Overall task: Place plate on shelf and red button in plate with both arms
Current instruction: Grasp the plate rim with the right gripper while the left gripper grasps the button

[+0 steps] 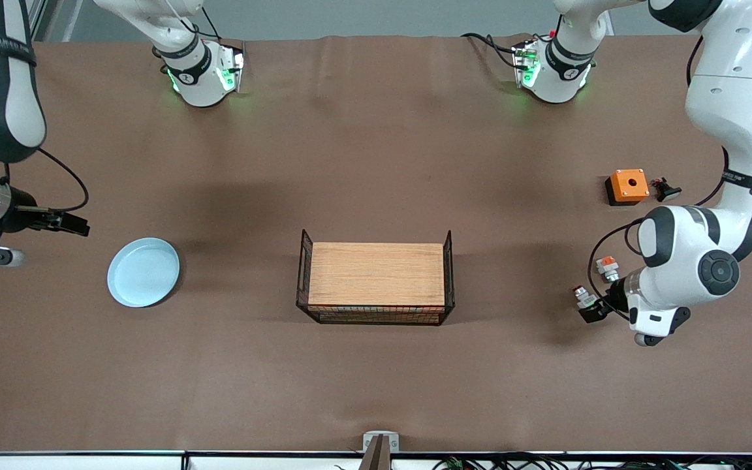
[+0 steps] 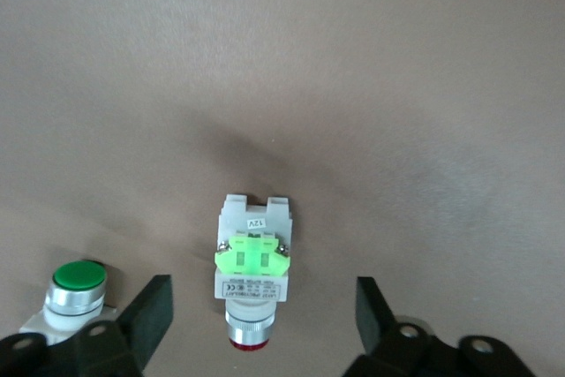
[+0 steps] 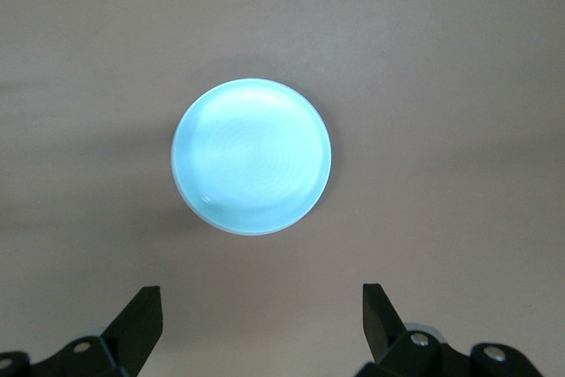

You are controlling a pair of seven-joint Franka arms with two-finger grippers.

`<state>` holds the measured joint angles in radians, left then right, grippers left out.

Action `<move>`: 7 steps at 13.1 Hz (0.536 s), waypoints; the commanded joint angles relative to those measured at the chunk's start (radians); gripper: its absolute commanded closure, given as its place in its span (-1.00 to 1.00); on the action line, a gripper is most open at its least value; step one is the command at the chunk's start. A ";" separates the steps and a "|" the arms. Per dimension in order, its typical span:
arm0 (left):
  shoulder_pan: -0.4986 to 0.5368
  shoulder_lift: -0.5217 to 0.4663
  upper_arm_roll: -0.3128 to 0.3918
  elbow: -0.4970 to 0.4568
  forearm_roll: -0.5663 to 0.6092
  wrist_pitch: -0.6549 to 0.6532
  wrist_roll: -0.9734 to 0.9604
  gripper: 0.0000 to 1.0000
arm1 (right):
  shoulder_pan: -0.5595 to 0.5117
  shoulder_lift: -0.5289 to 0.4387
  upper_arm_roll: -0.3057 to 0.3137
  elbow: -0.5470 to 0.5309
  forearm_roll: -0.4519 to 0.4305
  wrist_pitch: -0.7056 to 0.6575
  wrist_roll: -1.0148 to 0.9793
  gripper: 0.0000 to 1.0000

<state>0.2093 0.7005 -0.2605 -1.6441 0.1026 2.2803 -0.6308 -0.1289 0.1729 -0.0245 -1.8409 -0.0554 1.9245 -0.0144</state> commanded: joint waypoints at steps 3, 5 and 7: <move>-0.001 0.025 0.003 -0.011 0.028 0.025 -0.026 -0.64 | -0.081 0.164 0.014 -0.028 -0.008 0.218 -0.049 -1.00; -0.002 0.050 0.003 -0.011 0.040 0.060 -0.026 -0.54 | -0.086 0.224 0.014 -0.026 -0.006 0.292 -0.047 -1.00; 0.004 0.054 0.003 -0.011 0.080 0.062 -0.039 -0.14 | -0.103 0.275 0.014 -0.023 -0.006 0.347 -0.052 -1.00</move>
<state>0.2102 0.7470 -0.2582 -1.6530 0.1367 2.3212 -0.6362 -0.2036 0.4049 -0.0247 -1.8816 -0.0553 2.2374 -0.0537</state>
